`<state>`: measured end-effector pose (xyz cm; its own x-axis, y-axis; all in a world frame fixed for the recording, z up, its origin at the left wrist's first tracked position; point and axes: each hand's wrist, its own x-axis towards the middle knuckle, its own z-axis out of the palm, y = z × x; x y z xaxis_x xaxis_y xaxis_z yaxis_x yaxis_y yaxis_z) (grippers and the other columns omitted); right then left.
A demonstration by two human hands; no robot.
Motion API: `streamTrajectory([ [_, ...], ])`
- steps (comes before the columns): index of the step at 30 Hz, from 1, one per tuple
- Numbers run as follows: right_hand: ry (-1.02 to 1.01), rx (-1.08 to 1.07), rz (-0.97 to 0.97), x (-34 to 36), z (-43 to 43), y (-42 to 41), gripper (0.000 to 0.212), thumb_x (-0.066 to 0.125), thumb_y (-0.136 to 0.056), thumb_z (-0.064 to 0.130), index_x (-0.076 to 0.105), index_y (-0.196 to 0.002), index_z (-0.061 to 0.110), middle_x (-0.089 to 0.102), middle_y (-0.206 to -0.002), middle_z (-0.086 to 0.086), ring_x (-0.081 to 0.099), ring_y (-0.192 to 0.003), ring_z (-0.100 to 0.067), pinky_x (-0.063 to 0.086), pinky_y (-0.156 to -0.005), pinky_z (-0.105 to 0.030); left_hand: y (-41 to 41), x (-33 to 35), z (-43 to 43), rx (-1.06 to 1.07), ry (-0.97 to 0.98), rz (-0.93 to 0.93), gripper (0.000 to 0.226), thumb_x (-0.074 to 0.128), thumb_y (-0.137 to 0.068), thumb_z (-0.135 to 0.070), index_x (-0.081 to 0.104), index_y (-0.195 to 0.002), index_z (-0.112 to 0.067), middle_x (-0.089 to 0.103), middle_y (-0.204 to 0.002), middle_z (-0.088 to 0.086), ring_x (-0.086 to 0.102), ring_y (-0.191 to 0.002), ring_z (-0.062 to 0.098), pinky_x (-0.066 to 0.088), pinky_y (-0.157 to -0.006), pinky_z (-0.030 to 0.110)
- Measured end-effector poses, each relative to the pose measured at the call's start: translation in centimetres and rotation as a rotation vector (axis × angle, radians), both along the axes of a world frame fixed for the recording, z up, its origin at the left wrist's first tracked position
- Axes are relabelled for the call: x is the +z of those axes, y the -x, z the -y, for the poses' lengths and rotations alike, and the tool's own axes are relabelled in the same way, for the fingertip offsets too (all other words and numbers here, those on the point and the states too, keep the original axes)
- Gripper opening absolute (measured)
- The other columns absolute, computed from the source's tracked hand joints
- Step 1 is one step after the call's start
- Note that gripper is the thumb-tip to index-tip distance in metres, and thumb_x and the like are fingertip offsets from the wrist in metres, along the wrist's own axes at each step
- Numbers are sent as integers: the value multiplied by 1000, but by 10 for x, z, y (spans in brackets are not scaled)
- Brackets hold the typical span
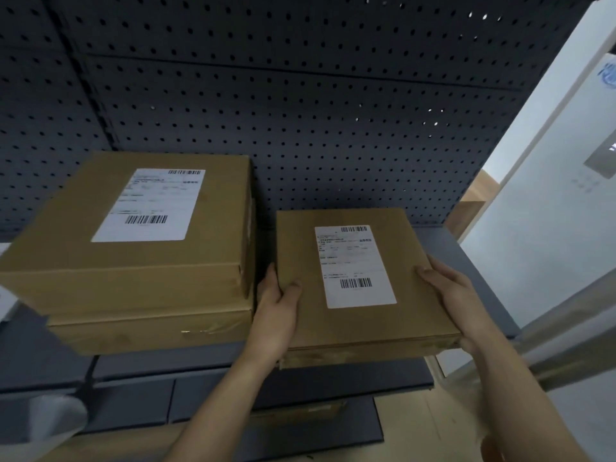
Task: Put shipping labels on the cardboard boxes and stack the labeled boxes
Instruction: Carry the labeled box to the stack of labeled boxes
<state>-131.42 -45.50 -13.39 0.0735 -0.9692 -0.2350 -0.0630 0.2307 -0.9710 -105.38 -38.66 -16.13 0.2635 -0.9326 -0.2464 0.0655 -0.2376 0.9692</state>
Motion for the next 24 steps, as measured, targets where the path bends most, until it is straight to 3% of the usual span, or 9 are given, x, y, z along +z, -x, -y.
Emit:
streamTrajectory([
  [7,-7,22,15,-9,17,1,25,56,-100,25,69,-121,30,76,-111,-5,72,-100,-29,55,-90,-42,3,-1,13,30,-29,60,80,52,-81,-57,25,-153,-35,40,-151,-5,48,-130,15,38,-112,43],
  [11,-2,17,-3,-13,27,0,21,57,-100,25,69,-114,34,78,-102,4,75,-90,-18,59,-75,-30,3,3,20,42,-45,62,58,53,-98,-38,33,-151,-28,57,-138,-5,57,-119,11,45,-97,25],
  [14,-10,32,-10,-14,33,-1,22,57,-100,26,69,-116,35,77,-103,6,74,-92,-17,56,-79,-32,4,7,25,54,-64,139,53,48,-102,-31,32,-152,-23,57,-137,-8,54,-123,12,41,-93,19],
  [21,15,73,-17,-16,44,-4,24,57,-100,29,64,-119,40,75,-107,10,73,-94,-13,55,-81,-30,9,12,37,71,-114,532,56,39,-104,-32,22,-155,-15,48,-146,6,43,-136,28,32,-106,31],
  [24,21,89,-38,-16,47,-5,30,56,-100,29,62,-128,34,73,-113,8,71,-101,-15,55,-90,-35,13,14,39,93,-145,636,59,38,-105,-33,16,-156,-13,43,-150,14,39,-138,33,33,-109,36],
])
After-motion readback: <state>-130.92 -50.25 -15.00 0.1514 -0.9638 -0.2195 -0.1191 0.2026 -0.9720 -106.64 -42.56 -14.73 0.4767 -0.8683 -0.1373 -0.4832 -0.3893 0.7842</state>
